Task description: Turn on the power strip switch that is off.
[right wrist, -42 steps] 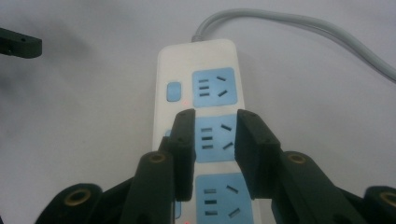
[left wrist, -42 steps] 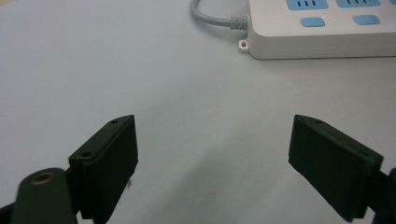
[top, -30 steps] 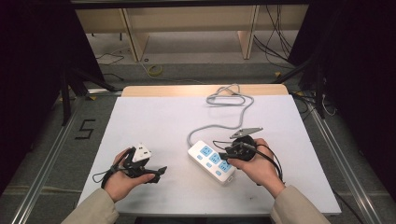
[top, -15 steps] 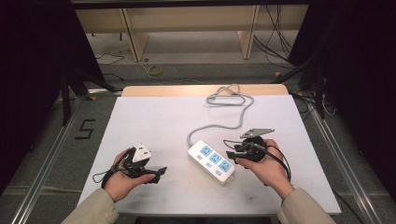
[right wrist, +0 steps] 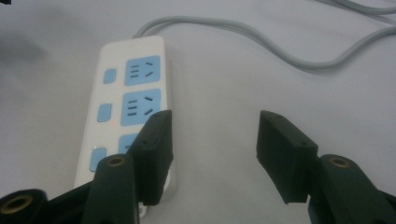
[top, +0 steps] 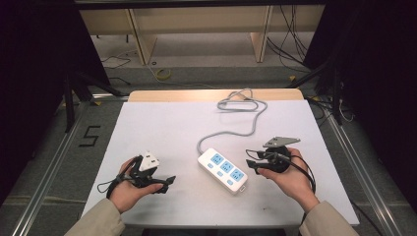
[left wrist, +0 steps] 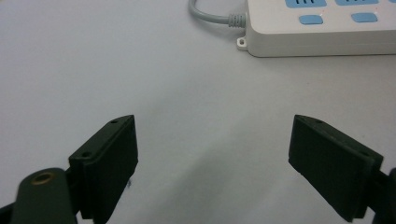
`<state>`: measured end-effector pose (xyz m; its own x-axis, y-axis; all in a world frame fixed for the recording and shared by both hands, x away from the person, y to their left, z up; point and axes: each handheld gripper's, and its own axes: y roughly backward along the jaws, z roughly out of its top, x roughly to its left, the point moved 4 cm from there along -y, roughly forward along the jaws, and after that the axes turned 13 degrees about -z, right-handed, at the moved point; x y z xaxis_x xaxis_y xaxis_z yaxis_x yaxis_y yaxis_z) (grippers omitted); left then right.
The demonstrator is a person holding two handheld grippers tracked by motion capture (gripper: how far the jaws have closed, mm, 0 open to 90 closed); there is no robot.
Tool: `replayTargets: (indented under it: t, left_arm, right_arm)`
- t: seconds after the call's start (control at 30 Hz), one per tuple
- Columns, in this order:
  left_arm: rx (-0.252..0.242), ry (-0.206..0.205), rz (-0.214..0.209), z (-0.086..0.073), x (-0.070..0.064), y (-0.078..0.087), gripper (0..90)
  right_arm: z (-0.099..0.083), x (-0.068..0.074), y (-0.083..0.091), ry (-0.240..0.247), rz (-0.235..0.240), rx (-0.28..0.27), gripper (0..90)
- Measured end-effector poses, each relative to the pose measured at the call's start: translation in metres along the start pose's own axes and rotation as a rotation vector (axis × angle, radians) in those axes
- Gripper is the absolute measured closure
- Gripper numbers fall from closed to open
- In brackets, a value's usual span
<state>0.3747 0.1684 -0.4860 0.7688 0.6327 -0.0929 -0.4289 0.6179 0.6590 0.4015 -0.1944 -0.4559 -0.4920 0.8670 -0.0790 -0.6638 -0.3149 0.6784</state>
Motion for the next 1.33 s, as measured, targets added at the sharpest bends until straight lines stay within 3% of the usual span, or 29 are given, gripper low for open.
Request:
replayTargets:
  t: [0.5,1.0,1.33]
  left_arm:
    - [-0.001,0.002,0.002,-0.001,0.0,0.001,15.4]
    - [-0.005,0.001,0.003,0.0,0.0,0.002,15.4]
    - [0.001,0.002,0.002,0.0,0.0,0.001,15.4]
  right_arm:
    - [-0.021,-0.022,0.007,-0.079,-0.048,-0.054,30.8]
    - [-0.033,-0.026,0.014,-0.078,-0.083,-0.107,28.6]
    - [-0.036,-0.026,0.013,-0.075,-0.075,-0.095,28.5]
